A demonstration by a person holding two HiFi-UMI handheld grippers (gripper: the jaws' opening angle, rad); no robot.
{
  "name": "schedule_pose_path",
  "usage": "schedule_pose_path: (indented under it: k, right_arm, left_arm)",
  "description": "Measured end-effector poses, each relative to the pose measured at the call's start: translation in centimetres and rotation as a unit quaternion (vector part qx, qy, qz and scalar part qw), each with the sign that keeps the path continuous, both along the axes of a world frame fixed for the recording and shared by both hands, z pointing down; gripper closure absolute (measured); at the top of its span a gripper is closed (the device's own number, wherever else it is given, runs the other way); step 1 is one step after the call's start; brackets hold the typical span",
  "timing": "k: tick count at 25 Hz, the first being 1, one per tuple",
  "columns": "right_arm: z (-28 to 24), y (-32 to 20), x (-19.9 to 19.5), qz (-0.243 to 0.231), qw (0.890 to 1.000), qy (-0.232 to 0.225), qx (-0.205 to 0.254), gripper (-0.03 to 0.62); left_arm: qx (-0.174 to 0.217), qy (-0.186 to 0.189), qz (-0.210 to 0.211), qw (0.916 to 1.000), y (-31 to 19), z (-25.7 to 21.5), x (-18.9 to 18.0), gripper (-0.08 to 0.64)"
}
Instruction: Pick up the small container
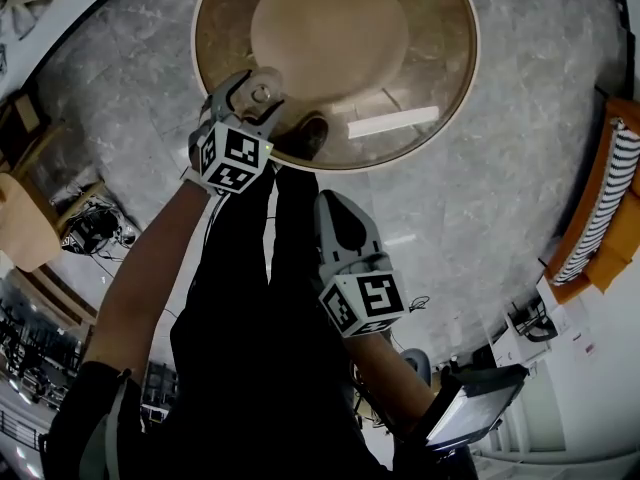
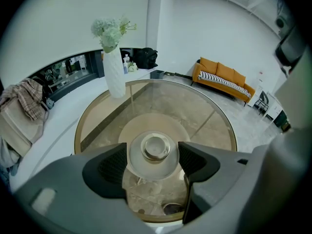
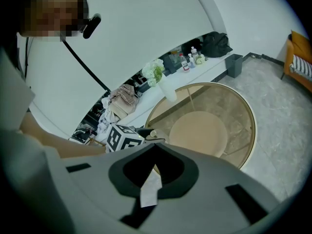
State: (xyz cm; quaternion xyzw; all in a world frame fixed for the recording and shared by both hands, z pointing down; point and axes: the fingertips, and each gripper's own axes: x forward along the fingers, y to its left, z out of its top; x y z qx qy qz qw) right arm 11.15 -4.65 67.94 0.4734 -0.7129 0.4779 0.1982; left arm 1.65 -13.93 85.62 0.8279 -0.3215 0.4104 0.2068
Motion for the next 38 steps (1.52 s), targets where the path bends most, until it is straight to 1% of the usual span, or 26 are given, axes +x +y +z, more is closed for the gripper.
schedule_pose_path:
  k: [7,15,21,29,38]
  right_arm:
    - [1.1,0.5,-0.1,-0.005,1.0,0.0,-0.016,0.586]
    - [2.3,1.0,-0.7,-0.012,0.999,-0.004,-0.033,0.586]
    - [3.3,1.3,-0.3,-0.008,0.999,-0.007,-0.036,0.586]
    - [4.0,2.6,-0.1,0.002,0.999,-0.015,-0.048,0.586]
    - [3.4,2.4,0.3,0.004,0.999,-0.017,-0.041,0.586]
  left_arm:
    - [0.007,0.019,-0.003,0.9998,-0.6,0.8,0.7,0.241]
    - [0.012,0.018,0.008,0.9997,-0.9,2.1,1.0,0.233]
    - [0.016,0.017,0.009,0.9997,-1.2,2.7,1.4,0.23]
    - [0.02,0.025,0.006,0.9995,-1.3,3.1,1.7,0.229]
    - [0.017,0.018,0.002,0.9997,-1.4,3.2,1.5,0.221]
